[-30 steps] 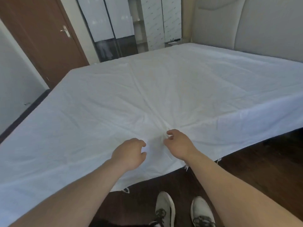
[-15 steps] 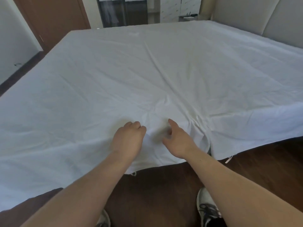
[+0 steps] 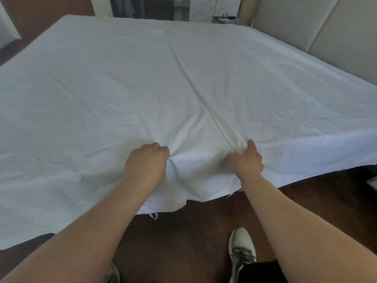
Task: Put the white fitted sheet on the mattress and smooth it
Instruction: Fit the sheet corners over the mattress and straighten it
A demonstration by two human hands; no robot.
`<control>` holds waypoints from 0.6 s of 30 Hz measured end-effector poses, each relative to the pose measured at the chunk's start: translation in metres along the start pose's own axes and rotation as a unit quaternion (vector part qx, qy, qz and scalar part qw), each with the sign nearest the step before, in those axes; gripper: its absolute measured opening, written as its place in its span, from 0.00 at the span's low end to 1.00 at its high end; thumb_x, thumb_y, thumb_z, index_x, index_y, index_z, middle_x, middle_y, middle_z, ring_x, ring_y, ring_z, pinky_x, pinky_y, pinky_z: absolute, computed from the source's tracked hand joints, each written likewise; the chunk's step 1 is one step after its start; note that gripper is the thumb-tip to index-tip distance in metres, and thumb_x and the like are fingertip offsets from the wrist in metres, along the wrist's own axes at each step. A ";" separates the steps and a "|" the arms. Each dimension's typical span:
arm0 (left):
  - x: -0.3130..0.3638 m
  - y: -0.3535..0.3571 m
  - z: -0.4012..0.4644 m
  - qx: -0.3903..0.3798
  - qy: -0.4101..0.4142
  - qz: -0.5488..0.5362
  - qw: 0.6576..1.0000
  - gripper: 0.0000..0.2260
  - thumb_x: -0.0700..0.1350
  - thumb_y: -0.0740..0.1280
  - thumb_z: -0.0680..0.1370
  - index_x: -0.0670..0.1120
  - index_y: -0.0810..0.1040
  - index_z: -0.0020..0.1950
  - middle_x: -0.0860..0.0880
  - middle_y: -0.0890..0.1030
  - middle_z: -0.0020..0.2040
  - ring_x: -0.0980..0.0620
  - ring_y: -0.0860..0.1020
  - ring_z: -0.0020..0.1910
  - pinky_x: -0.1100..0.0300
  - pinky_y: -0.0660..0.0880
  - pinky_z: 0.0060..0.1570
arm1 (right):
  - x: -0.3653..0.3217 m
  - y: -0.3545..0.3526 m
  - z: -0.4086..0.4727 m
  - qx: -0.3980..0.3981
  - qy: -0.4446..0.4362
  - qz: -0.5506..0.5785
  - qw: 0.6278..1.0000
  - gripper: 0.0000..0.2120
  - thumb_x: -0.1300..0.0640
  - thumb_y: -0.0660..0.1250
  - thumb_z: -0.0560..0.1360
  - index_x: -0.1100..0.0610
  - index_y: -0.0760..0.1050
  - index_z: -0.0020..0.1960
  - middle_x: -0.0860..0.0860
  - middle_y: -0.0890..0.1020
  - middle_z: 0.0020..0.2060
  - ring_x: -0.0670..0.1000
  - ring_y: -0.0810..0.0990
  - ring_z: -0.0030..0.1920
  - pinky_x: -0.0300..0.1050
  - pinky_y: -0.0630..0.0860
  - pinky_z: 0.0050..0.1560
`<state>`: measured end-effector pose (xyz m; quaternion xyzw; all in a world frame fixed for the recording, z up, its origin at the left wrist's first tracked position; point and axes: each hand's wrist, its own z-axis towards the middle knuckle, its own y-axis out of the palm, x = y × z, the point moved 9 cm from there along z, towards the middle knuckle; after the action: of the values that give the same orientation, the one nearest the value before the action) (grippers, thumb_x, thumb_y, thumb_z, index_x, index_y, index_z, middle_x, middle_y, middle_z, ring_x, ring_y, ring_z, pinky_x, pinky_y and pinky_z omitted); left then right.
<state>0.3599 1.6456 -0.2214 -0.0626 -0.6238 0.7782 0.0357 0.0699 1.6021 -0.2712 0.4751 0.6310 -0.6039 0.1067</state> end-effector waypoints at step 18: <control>0.012 -0.019 0.005 0.016 -0.049 -0.049 0.997 0.21 0.53 0.73 0.73 0.49 0.78 0.64 0.47 0.76 0.60 0.42 0.74 0.58 0.49 0.73 0.46 | 0.003 0.003 0.007 -0.069 -0.025 0.041 0.996 0.39 0.55 0.64 0.70 0.40 0.57 0.79 0.53 0.58 0.76 0.65 0.66 0.70 0.59 0.72 0.67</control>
<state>0.3467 1.6468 -0.2026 0.0064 -0.6146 0.7876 0.0441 0.0677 1.5966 -0.2769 0.4767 0.6485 -0.5656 0.1799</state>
